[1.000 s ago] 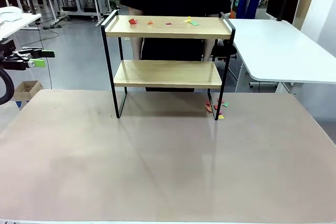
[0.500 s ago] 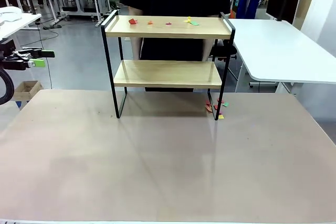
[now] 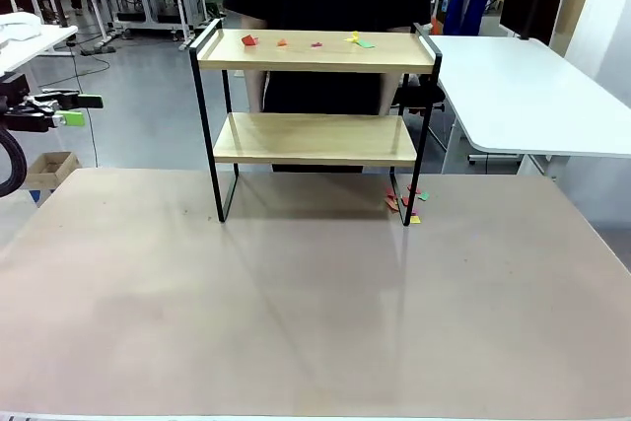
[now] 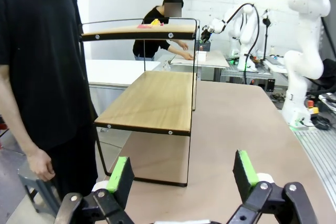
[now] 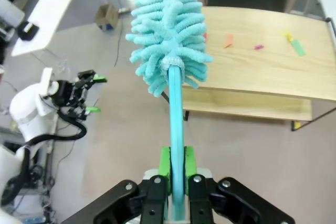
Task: Clean the shelf.
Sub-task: Clean the specific section of the Shelf indicated by the human with the Duster.
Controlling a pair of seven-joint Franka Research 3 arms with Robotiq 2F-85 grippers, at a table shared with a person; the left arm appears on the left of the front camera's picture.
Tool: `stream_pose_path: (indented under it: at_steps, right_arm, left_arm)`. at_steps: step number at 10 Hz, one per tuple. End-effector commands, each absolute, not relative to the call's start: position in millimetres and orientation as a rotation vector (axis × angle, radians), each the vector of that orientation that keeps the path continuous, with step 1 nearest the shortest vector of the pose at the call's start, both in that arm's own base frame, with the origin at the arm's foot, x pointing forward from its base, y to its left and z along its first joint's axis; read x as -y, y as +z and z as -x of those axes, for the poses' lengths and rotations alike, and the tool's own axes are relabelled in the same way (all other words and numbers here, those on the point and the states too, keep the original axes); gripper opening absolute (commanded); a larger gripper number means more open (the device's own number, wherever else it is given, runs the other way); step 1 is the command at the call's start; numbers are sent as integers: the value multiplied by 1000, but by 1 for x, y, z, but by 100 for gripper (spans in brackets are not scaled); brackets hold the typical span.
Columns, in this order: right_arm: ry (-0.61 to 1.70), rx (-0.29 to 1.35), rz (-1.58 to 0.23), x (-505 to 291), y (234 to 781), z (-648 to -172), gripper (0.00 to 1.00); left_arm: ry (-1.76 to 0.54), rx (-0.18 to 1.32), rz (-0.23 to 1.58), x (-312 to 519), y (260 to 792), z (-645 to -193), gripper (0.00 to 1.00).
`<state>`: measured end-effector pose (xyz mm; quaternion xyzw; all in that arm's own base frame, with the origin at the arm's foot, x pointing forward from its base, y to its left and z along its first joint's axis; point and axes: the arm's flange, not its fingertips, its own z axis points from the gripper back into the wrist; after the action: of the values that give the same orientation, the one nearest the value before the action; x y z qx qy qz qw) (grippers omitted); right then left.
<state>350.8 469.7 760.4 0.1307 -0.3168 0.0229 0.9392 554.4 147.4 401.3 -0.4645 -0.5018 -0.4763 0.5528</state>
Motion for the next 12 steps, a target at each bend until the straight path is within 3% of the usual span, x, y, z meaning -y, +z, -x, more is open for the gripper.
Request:
stream_pose_path:
  at_steps: [1, 6, 12]
  right_arm:
    - [-24, 691, -205, -523, 768, -359, 13]
    - [-135, 687, -135, -570, 736, -379, 13]
    - [-136, 559, -112, -579, 699, -388, 13]
  left_arm:
    - [-1127, 1193, 1095, -147, 405, -552, 100]
    - [-1127, 1193, 1095, -147, 405, -552, 100]
    - [-1127, 1193, 1095, -147, 405, -552, 100]
